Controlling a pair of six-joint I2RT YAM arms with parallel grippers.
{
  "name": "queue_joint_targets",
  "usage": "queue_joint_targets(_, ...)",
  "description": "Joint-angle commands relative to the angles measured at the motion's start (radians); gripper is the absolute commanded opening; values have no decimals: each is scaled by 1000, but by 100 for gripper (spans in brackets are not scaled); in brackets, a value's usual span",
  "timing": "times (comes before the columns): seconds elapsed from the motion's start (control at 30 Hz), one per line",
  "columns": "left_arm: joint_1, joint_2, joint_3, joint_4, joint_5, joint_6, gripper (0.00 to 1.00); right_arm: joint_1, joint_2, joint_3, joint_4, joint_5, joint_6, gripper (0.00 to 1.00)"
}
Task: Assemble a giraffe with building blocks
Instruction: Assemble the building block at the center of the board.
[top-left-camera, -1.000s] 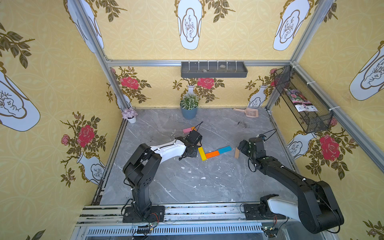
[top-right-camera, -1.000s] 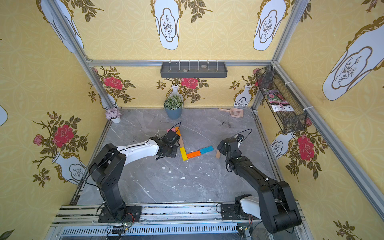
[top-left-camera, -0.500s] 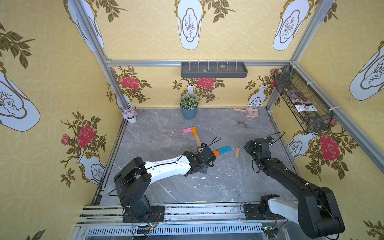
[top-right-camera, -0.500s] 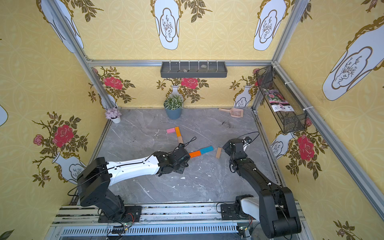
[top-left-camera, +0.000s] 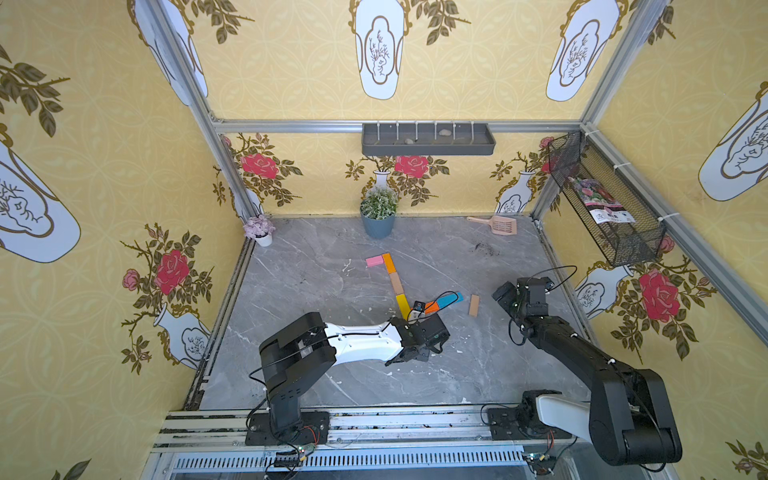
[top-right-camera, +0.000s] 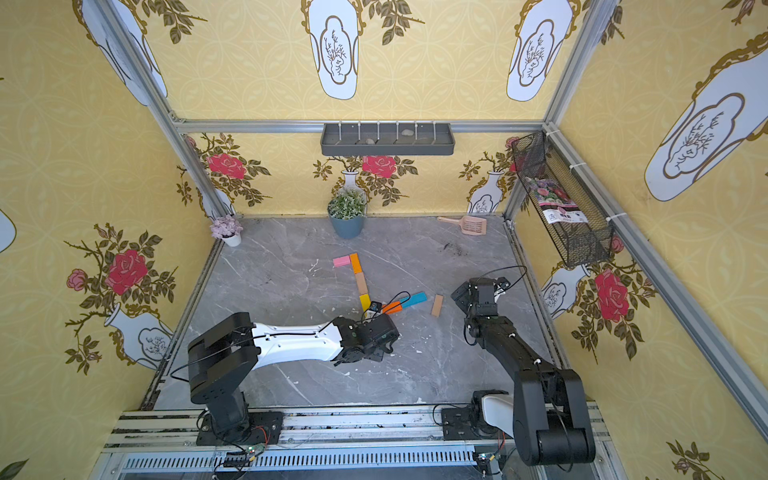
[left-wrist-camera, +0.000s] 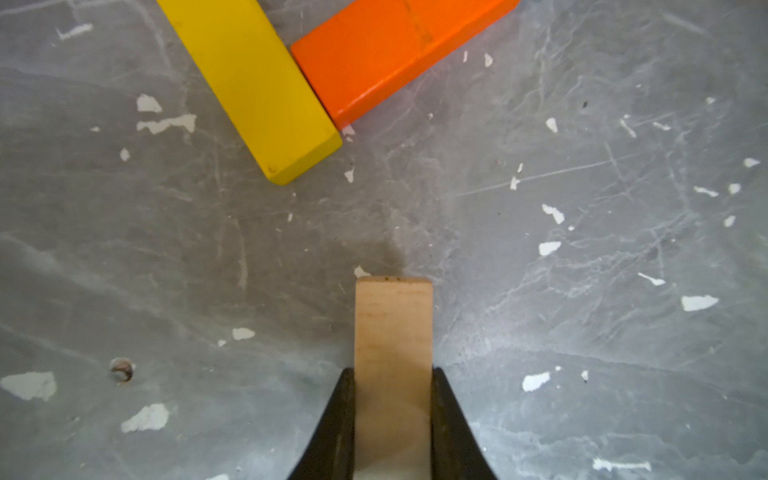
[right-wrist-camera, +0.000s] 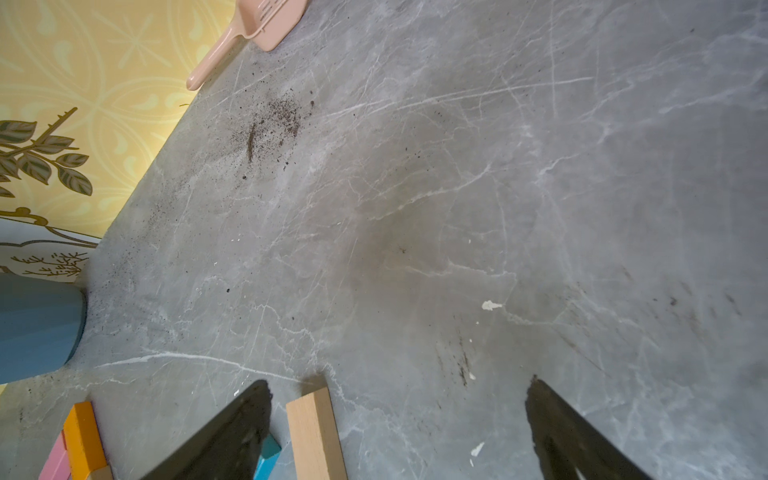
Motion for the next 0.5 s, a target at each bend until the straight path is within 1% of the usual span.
queue_joint_targets(0.0, 1, 13, -7, 15, -18, -20, 2, -10, 5, -4, 12, -28, 9, 95)
queue_joint_targets(0.27, 7, 96, 39, -13, -10, -11, 4, -40, 7, -8, 12, -60, 16, 95)
queue_joint_targets(0.47, 22, 101, 56, -47, -28, -42, 4, -45, 5, -12, 17, -72, 16, 95)
